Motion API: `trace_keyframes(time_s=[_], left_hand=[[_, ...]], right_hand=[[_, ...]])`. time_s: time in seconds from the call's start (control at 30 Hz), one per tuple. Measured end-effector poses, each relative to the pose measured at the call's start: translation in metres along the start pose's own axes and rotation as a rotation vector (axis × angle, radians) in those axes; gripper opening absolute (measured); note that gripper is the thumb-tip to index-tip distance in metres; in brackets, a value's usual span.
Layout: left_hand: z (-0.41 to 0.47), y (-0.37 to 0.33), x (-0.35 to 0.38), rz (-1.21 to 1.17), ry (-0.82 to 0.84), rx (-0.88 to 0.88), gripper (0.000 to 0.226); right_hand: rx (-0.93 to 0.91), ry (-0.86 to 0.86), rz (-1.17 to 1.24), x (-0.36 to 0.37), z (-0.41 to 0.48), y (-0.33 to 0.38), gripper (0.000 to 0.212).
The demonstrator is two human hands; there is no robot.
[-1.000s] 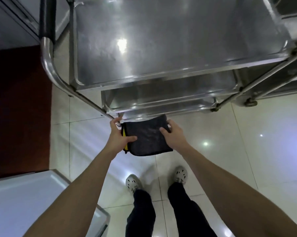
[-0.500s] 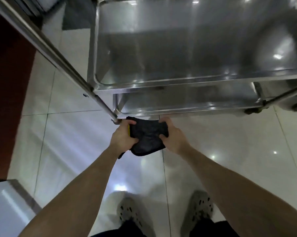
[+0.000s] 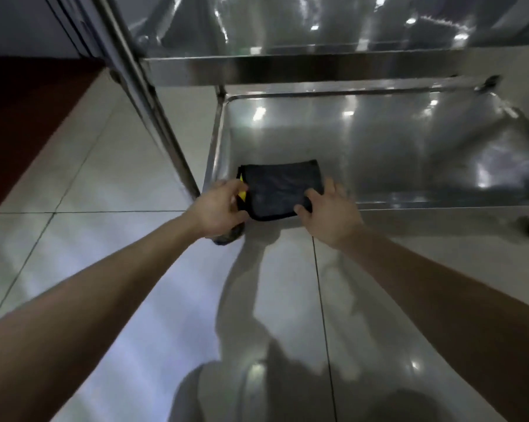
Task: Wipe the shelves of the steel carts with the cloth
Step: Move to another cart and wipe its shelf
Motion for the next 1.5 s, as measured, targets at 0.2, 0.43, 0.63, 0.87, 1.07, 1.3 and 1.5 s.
trace_keyframes(time_s=[0.2,0.43,0.63,0.87,1.07,1.3,1.5], left_hand=[[-0.059,0.076,0.020,-0.268,0.223,-0.414,0.062],[-0.044,0.077,-0.064,-0.549,-0.626,-0.249,0.080],[-0.013,0.060,-0.070,-0.956,-0.857,-0.267,0.043],[-0.019,0.060,-0.075,-0.873,-0.955,-0.336,0.038],[-0.014,0.067,-0.068,-0.891,-0.987,-0.358,0.033],[-0.015,0.066,-0.072,-0.884,-1.086,-0.359,0.040],[-0.018,0.064,-0.073,-0.906,-1.106,-0.344,0.037]], right_hand=[[-0.034,-0.025,0.096,0.004,0.010,0.056,0.058],[0.049,0.067,0.050,0.047,0.054,0.061,0.081],[0.023,0.199,-0.012,0.043,0.056,0.056,0.084],[-0.098,0.431,-0.231,0.020,0.071,0.057,0.088],[-0.591,0.166,-0.161,0.013,0.069,0.051,0.072],[-0.634,0.198,0.034,0.047,0.091,0.080,0.069],[-0.655,0.123,0.027,0.047,0.169,0.145,0.074]])
Point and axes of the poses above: each hand's wrist, its own z-axis towards the middle knuckle, its own x-axis out of the palm, y = z × x, the point moved 9 cm from there along z, towards the middle knuckle, and after that the axes turned 3 degrees about x, right-handed, at the moved point
